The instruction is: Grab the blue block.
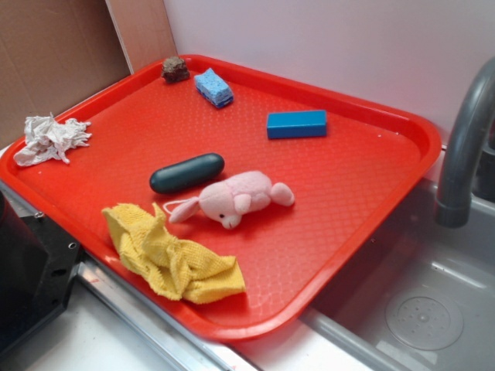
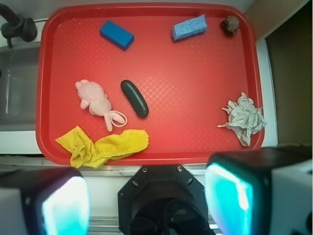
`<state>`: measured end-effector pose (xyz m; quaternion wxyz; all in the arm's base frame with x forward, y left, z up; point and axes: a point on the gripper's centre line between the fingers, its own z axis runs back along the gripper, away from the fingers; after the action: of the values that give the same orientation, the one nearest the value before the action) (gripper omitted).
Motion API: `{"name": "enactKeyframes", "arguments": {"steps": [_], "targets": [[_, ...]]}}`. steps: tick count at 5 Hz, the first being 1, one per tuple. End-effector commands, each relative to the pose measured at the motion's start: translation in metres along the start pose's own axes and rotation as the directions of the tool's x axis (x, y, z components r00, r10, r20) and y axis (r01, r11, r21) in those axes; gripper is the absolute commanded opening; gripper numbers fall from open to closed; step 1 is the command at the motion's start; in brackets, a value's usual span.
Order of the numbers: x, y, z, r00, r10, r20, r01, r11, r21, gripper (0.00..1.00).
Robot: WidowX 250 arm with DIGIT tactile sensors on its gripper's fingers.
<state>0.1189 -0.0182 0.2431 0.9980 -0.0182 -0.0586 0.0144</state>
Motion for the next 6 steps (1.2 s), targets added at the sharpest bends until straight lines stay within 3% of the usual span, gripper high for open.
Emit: {"name": "enactKeyframes", "arguments": {"steps": [1, 2, 3, 4, 5, 6], "targets": [[0.0, 0.0, 0.0, 1.0, 0.0, 0.0, 0.0, 1.0, 0.0, 1.0], [0.044, 0.018, -0.055, 0.986, -0.167, 0.007, 0.167, 0.983, -0.082, 1.0], [0.096, 0.003, -0.083, 0.913, -0.398, 0.087, 0.407, 0.902, -0.143, 1.0], [0.141, -0.01, -0.121, 0.868, -0.484, 0.107, 0.493, 0.867, -0.075, 1.0], [0.158, -0.031, -0.152, 0.799, -0.593, 0.1, 0.594, 0.804, 0.022, 1.0], [0.161, -0.033, -0.179, 0.779, -0.621, 0.087, 0.615, 0.783, 0.09, 1.0]]}}
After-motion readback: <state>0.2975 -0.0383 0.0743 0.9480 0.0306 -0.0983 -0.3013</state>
